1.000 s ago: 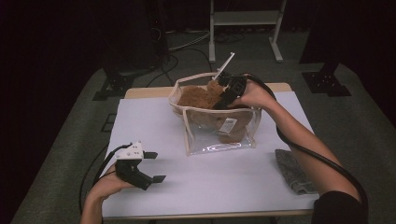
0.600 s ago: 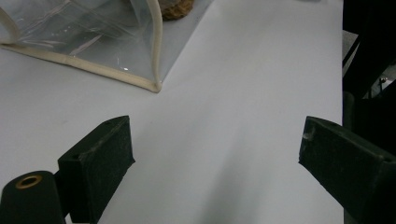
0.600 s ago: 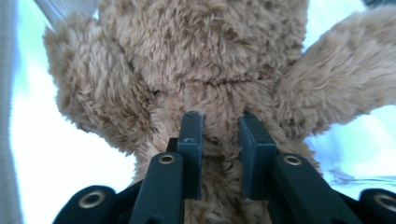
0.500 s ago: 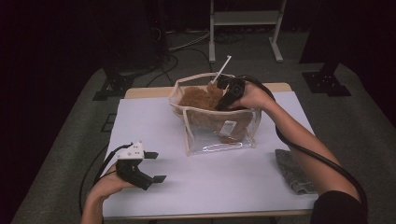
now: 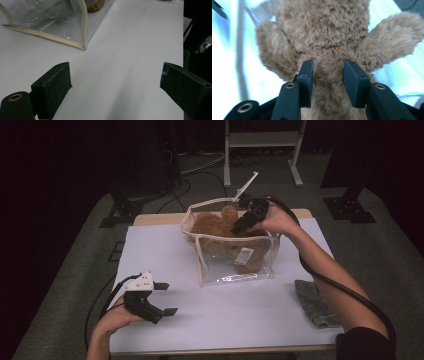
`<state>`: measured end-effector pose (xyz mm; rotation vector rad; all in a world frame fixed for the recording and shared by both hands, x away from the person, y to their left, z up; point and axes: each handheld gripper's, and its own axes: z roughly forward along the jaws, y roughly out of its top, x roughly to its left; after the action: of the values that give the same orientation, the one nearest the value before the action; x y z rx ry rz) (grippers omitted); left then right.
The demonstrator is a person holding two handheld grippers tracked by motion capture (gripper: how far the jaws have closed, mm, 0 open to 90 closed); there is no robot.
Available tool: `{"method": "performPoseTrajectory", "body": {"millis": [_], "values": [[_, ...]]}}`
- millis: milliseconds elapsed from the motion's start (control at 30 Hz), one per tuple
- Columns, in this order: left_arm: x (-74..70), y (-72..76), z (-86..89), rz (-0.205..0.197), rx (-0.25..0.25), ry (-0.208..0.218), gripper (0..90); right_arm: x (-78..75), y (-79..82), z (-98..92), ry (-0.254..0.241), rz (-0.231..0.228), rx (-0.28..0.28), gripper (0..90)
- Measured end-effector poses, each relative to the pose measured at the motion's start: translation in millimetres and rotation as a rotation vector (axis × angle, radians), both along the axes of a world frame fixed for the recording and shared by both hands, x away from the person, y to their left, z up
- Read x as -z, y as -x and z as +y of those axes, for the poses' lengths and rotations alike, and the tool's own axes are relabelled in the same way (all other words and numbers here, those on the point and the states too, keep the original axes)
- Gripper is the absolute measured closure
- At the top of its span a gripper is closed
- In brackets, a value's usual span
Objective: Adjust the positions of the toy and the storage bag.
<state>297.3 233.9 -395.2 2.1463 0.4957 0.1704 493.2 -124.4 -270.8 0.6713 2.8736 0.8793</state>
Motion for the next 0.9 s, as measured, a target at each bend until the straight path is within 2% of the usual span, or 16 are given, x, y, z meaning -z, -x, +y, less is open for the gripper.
{"method": "performPoseTrajectory", "body": {"millis": [100, 200, 433, 900], "values": [[-0.2, 0.1, 0.1, -0.003, -0.004, 0.003, 8.9, -10.3, 2.7, -10.1, -0.051, -0.008, 0.007, 58.0], [-0.9, -0.3, -1.1, -0.009, -0.003, 0.009, 8.9, -19.2, 6.6, -19.2, -0.078, -0.025, 0.011, 56.2], [0.0, 0.4, -1.2, -0.011, -0.003, 0.007, 8.9, -32.4, 15.3, -40.6, -0.122, -0.048, 0.025, 54.5], [0.0, 0.6, -3.4, -0.014, -0.006, 0.011, 8.9, -47.1, 33.9, -78.9, -0.185, -0.073, 0.070, 52.8]]}}
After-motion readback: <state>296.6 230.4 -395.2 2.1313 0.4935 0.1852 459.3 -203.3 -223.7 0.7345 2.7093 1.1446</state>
